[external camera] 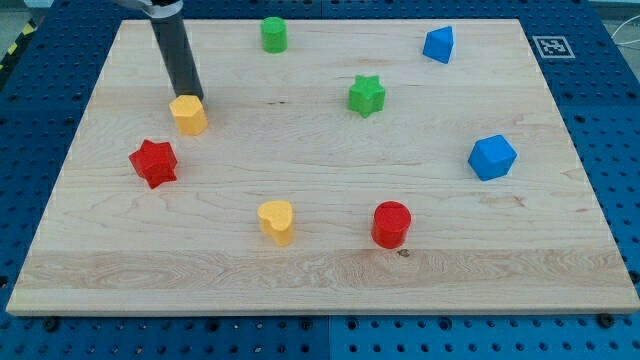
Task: Nudge the yellow hexagon left a bit
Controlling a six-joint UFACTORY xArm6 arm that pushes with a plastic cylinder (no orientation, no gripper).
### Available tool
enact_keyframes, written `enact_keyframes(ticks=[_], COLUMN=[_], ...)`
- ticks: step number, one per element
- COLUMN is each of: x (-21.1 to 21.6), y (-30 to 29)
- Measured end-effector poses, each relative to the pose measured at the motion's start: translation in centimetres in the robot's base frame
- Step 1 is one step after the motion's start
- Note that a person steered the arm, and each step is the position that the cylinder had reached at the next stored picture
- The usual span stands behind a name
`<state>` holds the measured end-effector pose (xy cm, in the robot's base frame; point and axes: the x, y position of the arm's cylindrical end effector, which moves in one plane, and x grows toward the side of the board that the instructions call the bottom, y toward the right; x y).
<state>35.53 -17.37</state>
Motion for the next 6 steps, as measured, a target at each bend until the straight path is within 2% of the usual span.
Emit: enact_keyframes(ticks=[2, 3, 5, 6], x=[0.4, 3.6, 3.5, 3.5], y=[4.8, 5.3, 1.2, 1.6])
